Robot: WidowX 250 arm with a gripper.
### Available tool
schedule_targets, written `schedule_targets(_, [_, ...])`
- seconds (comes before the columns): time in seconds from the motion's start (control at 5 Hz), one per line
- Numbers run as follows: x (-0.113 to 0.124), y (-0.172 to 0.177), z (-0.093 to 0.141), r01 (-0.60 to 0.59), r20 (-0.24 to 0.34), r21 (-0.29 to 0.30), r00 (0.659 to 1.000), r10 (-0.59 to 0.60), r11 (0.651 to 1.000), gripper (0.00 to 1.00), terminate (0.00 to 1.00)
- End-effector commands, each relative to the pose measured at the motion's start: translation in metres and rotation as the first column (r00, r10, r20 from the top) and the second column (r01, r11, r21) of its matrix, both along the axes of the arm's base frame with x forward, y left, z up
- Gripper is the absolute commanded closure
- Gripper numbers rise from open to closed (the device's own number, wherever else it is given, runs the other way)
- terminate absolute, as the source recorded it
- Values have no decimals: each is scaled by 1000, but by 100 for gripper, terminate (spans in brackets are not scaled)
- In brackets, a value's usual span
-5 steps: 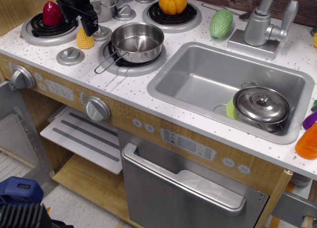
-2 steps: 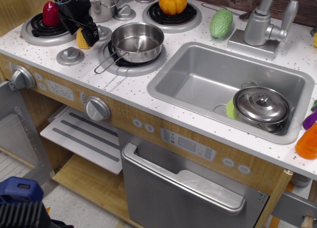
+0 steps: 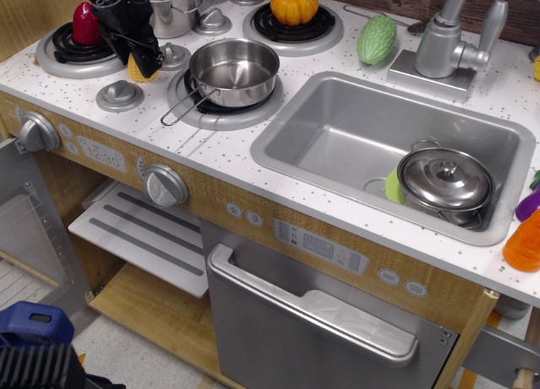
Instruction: Put corn in pan which is on stove
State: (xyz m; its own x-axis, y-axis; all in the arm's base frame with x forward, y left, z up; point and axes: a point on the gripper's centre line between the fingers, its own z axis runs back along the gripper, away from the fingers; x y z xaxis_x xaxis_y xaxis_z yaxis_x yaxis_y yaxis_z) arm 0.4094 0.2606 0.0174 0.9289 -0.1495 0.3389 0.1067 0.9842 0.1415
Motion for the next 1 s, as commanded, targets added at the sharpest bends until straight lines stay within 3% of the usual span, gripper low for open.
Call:
schedule_targets(0.0, [7,-1,60,-23,60,106,998,17,994,100,0])
schedule_targets(0.4, [5,-25,123,-74,59,247,996,61,966,100,0])
schedule_targets(0.6, [8,-40,145,-104,45,277,994,95,955,100,0])
schedule_targets(0.8, [9,-63,147,-109,21,254,994,107,961,100,0])
